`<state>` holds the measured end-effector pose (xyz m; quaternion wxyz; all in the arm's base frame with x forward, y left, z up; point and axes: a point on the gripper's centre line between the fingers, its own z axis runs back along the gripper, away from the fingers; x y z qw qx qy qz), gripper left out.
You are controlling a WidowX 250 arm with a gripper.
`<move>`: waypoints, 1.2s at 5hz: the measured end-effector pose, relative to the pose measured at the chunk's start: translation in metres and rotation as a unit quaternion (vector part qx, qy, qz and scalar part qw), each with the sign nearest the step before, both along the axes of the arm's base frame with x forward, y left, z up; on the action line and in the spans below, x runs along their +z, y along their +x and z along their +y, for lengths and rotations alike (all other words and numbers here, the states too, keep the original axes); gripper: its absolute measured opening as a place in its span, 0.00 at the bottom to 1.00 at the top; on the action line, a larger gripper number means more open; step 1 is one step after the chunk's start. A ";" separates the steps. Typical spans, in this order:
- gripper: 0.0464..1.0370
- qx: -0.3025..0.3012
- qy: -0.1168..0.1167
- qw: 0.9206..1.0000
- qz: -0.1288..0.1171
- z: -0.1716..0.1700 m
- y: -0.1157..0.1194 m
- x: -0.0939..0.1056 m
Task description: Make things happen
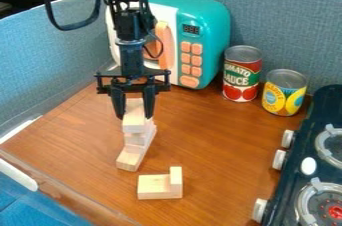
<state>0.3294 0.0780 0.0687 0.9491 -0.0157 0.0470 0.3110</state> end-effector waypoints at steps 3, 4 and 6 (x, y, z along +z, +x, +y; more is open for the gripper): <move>0.89 -0.010 0.001 1.000 0.027 0.009 0.005 -0.010; 0.97 -0.015 0.007 1.000 0.025 0.006 0.006 -0.010; 0.96 -0.013 0.011 1.000 0.020 0.003 0.009 -0.011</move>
